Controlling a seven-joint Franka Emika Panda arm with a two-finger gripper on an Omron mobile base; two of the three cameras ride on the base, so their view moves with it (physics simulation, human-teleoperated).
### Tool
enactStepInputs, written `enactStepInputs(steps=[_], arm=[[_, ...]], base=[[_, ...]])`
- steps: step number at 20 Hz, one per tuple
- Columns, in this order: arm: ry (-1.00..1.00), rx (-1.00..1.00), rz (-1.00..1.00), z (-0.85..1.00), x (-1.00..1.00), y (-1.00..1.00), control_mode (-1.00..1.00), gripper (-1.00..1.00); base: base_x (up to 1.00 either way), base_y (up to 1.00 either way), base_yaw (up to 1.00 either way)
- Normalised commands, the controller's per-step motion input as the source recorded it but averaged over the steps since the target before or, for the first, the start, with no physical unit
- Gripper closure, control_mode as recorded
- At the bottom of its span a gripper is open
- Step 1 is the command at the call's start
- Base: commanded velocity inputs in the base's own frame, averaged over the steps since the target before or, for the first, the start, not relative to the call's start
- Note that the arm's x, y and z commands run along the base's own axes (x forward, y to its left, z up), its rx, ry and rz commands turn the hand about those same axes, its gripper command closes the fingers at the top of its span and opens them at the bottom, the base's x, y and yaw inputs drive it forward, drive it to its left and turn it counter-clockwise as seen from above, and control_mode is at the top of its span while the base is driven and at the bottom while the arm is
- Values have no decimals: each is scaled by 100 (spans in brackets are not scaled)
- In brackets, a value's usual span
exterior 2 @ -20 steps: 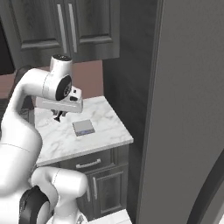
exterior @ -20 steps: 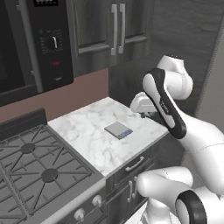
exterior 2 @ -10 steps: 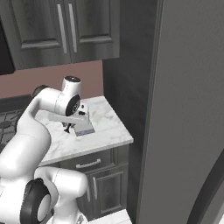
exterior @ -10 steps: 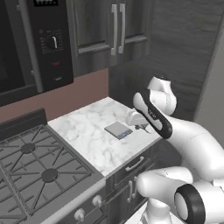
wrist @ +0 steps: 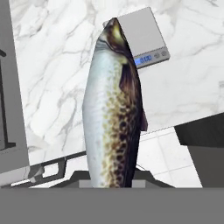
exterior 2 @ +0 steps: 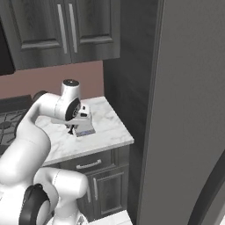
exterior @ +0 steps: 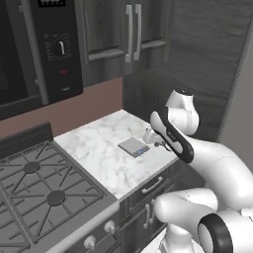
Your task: Take the fish from the fridge and place it on the digital scale on the counter by the fridge. Wait a few seconds for a reading, then move it to the plate on the dining counter.
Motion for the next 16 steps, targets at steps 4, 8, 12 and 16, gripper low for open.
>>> enactStepInputs(steps=[4,8,12,16], arm=[[-1,-2,0,-4,5,2,-100,100],[1,-1,-1,-13,37,1,-100,100],[4,-2,-1,-1,77,12,-100,100],[0,-5,0,-5,76,16,-100,100]], base=[[0,0,0],[0,0,0],[0,0,0],[0,0,0]])
